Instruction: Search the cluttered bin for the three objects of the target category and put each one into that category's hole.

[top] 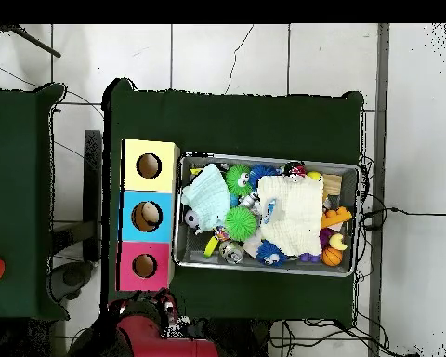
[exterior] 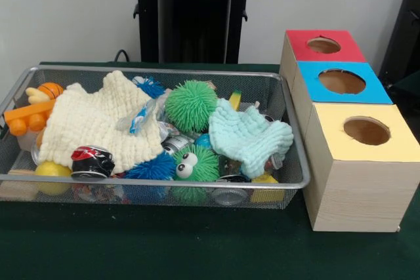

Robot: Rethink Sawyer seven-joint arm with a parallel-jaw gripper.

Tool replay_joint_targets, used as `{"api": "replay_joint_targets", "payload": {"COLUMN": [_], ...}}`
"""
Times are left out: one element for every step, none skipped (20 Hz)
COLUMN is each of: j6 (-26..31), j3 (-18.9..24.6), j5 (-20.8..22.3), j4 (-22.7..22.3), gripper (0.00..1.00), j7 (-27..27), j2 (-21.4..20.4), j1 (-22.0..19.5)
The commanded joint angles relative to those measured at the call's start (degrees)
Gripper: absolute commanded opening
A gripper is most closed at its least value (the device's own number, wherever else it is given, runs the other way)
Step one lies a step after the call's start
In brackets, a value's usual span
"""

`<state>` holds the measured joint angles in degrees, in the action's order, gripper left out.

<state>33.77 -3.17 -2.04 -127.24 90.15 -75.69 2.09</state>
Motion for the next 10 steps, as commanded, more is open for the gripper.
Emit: {"api": "replay_joint_targets", "payload": {"j6": [6.7, 7.1, 7.5, 7.8, 7.8, 7.7, 7.5, 7.2, 6.9, 6.9], "j3": [0.2, 0.1, 0.6, 0.8, 1.0, 1.2, 1.6, 1.9, 2.2, 2.4], "j5": [-1.4, -1.1, -0.9, -0.7, -0.3, -0.1, 0.1, 0.3, 0.5, 0.6], "j4": [-2.1, -2.0, -1.4, -1.3, -1.0, -1.1, -1.0, -1.3, -1.4, -1.6], "gripper": [1.0, 1.0, 1.0, 1.0, 1.0, 1.0, 1.0, 1.0, 1.0, 1.0], "j7": [2.6, 1.4, 0.1, -1.2, -1.8, -2.6, -3.2, -3.6, -4.1, -4.3], "j2": [0.1, -0.5, -0.4, -0.7, -0.6, -0.6, -0.4, -0.3, -0.2, -0.4], "j1": [-4.6, -5.5, -6.5, -7.4, -8.2, -9.0, -9.9, -10.4, -11.1, -11.5]}}
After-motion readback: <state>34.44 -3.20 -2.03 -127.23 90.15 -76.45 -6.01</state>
